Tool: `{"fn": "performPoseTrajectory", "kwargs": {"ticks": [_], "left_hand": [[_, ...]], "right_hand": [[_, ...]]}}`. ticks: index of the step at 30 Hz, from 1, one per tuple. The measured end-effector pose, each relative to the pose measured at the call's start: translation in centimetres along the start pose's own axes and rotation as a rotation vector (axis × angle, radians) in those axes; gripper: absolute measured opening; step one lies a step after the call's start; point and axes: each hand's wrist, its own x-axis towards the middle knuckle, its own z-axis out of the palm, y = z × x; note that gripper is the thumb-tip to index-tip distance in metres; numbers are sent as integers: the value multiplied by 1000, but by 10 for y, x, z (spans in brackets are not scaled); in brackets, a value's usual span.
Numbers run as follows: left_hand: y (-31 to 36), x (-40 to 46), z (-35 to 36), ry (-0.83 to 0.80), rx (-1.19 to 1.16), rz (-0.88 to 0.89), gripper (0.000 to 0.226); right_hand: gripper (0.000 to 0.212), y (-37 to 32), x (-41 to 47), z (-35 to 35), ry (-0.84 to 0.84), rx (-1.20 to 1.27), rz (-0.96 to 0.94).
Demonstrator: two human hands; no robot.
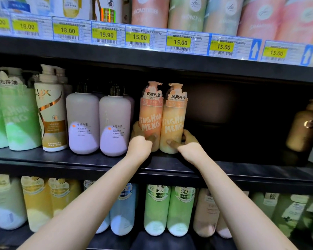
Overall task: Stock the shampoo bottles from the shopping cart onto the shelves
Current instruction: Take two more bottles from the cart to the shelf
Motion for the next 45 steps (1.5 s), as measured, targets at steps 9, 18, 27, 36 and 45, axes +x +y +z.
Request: {"fn": "performPoseTrajectory", "kwargs": {"ticks": [9, 18, 27, 36, 45], "left_hand": [[17, -21, -7, -31, 164, -120, 39], [-15, -145, -58, -117, 732, 315, 72], [-153, -314, -225, -113, 972, -126, 73], [-236, -498, -427, -112, 1108, -562, 67], [-284, -589, -546, -72, 974, -872, 68]], "right_hand": [[60, 3, -1, 0, 5, -270, -6], [65, -7, -108, 6, 193, -725, -51], [61, 18, -268, 191, -200, -714, -262], [65, -29, -446, 399, -742, -739, -444], [61, -66, -553, 535, -1239, -762, -480]]}}
